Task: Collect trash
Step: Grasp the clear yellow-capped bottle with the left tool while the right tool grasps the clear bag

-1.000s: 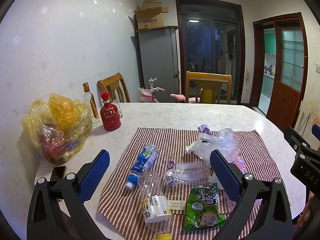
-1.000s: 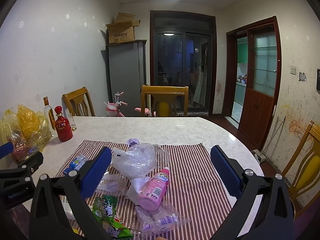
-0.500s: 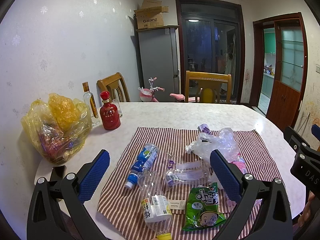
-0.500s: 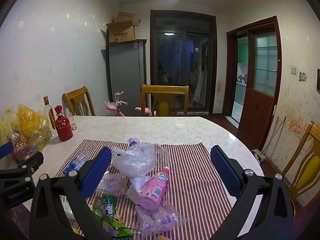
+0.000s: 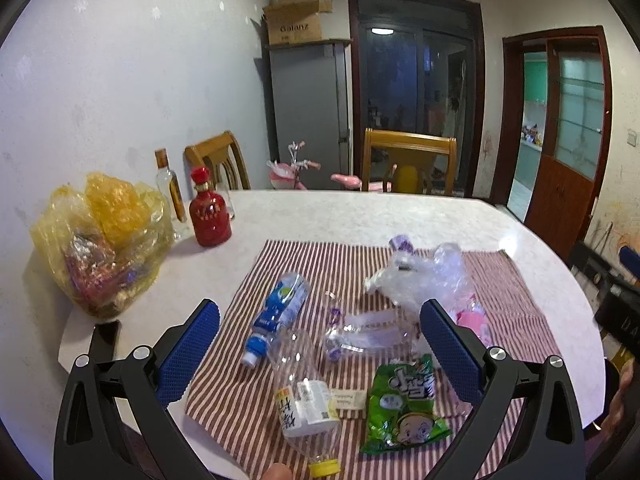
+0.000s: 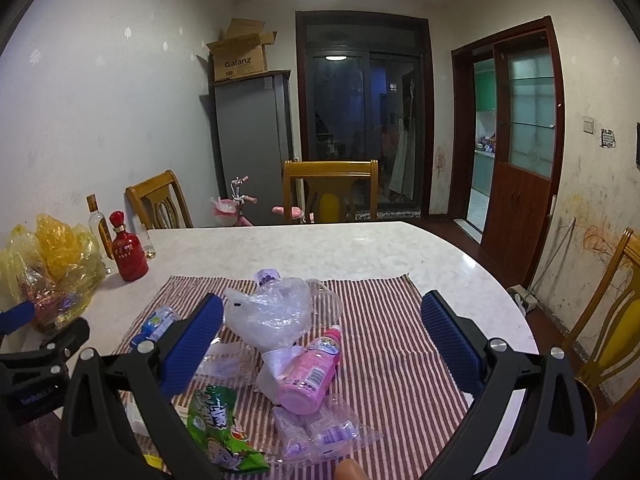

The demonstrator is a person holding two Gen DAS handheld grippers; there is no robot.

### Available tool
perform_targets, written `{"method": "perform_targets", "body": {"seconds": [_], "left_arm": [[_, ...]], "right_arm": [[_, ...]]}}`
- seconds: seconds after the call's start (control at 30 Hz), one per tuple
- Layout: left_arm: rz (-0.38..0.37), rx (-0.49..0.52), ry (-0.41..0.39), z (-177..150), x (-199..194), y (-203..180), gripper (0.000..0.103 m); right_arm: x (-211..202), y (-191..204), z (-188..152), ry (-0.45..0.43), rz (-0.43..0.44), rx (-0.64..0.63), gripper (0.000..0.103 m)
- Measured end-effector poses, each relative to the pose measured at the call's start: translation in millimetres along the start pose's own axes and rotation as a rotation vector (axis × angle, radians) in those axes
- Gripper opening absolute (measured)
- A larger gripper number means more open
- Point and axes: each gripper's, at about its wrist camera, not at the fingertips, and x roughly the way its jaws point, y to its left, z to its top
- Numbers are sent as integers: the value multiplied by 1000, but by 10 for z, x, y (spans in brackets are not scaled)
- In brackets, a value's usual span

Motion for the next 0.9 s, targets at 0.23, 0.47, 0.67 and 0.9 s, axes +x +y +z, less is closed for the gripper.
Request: {"method": "perform_targets", "body": {"seconds": [0.23, 0.47, 0.67, 0.9], "left_arm": [[64, 22, 61, -203, 179, 118, 96], [88, 34, 183, -421, 423, 260, 45], [55, -13, 284, -623, 599, 397, 72], [28, -10, 359, -895, 693, 275, 83]], "right_arm": [[233, 23, -123, 113, 28, -37, 62], [484, -51, -371, 235, 4, -112, 6], [551, -161, -530, 304, 62, -103, 62], [385, -50, -781, 383, 131, -205, 78]]}}
